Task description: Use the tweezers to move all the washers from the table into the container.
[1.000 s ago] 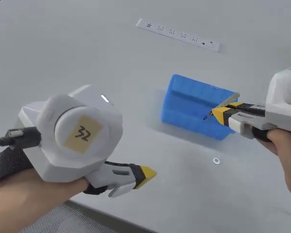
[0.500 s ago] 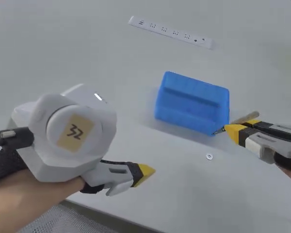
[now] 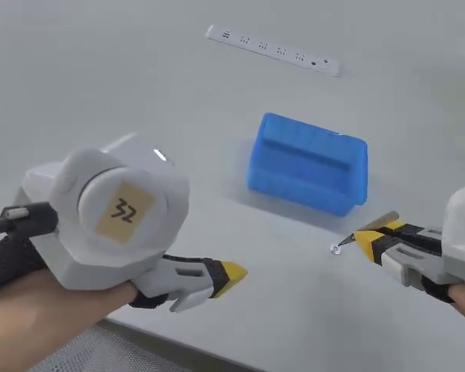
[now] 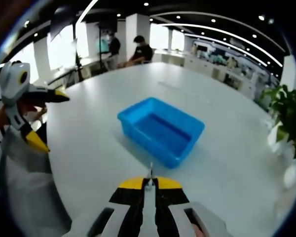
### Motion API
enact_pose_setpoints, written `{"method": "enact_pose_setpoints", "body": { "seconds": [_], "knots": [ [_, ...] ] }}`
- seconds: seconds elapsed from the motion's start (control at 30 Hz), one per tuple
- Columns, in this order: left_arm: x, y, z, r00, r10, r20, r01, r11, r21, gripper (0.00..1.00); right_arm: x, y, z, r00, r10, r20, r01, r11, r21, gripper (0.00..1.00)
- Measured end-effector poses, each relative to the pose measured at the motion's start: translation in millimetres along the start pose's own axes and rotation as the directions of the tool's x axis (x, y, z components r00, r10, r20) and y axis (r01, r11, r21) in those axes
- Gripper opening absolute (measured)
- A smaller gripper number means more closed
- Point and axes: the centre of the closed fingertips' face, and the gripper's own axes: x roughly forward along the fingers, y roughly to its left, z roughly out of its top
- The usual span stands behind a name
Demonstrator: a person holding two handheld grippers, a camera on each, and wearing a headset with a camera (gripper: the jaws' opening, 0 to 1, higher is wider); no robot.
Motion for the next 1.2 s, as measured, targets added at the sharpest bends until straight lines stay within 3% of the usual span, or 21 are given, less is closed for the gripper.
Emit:
{"method": "enact_pose_setpoints", "body": {
  "seconds": [0.63, 0.93, 1.03, 1.2],
  "knots": [
    [-0.3, 2.7, 0.5, 1.0000, 0.008, -0.006, -0.008, 1.000, 0.020, 0.96, 3.5, -3.0, -4.3, 0.9997, 0.006, -0.024, -0.006, 1.000, 0.020, 0.03],
    [-0.2, 0.7, -1.1, 0.9999, -0.002, -0.014, 0.002, 0.999, 0.033, 0.95, -8.1, 0.6, 21.8, 0.9987, 0.030, 0.041, -0.032, 0.999, 0.039, 0.03],
    [-0.4, -0.5, -1.5, 0.9999, -0.004, -0.016, 0.004, 0.999, 0.040, 0.95, -12.9, 1.1, 36.8, 0.9952, 0.044, 0.087, -0.050, 0.996, 0.068, 0.03],
    [-1.1, 0.3, -2.5, 0.9998, 0.000, -0.020, 0.001, 0.999, 0.047, 0.94, -17.4, -2.7, 59.0, 0.9905, 0.031, 0.134, -0.038, 0.998, 0.049, 0.03]
  ]
}}
